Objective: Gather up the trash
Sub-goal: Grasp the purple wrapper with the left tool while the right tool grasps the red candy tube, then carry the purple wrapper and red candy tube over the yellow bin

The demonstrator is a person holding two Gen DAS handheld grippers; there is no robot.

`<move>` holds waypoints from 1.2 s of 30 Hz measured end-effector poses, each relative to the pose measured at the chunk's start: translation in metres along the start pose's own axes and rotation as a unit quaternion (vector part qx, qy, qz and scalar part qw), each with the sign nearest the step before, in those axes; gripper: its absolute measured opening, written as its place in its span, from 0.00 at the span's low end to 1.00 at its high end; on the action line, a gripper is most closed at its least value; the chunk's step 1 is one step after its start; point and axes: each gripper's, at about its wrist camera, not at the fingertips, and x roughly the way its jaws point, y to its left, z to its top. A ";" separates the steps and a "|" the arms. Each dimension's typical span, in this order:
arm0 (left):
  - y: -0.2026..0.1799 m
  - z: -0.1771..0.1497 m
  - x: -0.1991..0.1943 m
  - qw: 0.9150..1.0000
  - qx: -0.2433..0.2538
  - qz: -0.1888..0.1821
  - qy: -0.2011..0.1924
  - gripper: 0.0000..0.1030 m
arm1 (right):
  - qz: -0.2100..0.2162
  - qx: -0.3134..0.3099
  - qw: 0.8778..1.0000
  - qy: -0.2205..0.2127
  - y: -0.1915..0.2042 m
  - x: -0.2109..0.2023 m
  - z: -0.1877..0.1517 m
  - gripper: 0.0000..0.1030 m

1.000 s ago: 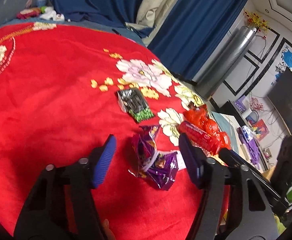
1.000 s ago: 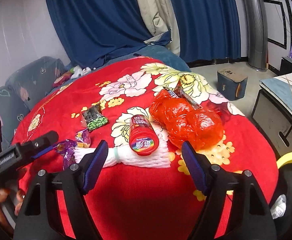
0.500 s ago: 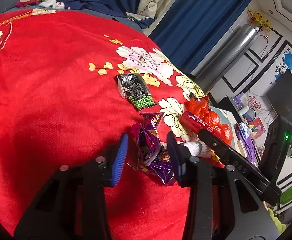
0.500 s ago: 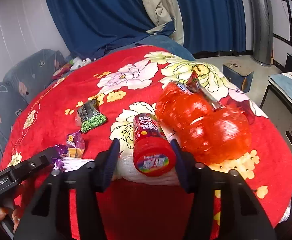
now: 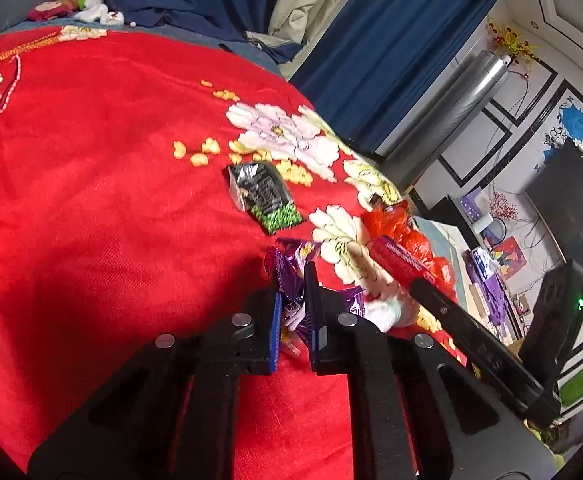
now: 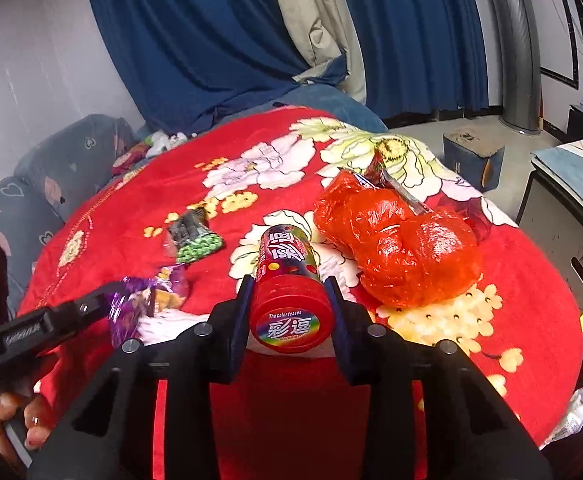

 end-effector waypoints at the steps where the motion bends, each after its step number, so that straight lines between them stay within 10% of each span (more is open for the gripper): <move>1: 0.000 0.001 -0.001 1.000 0.000 -0.002 -0.002 0.05 | 0.002 0.001 1.000 -0.004 0.001 -0.004 -0.001 0.33; 36: -0.048 0.002 -0.020 0.997 0.055 -0.053 -0.024 0.05 | -0.054 0.070 0.996 -0.002 -0.062 -0.070 -0.047 0.33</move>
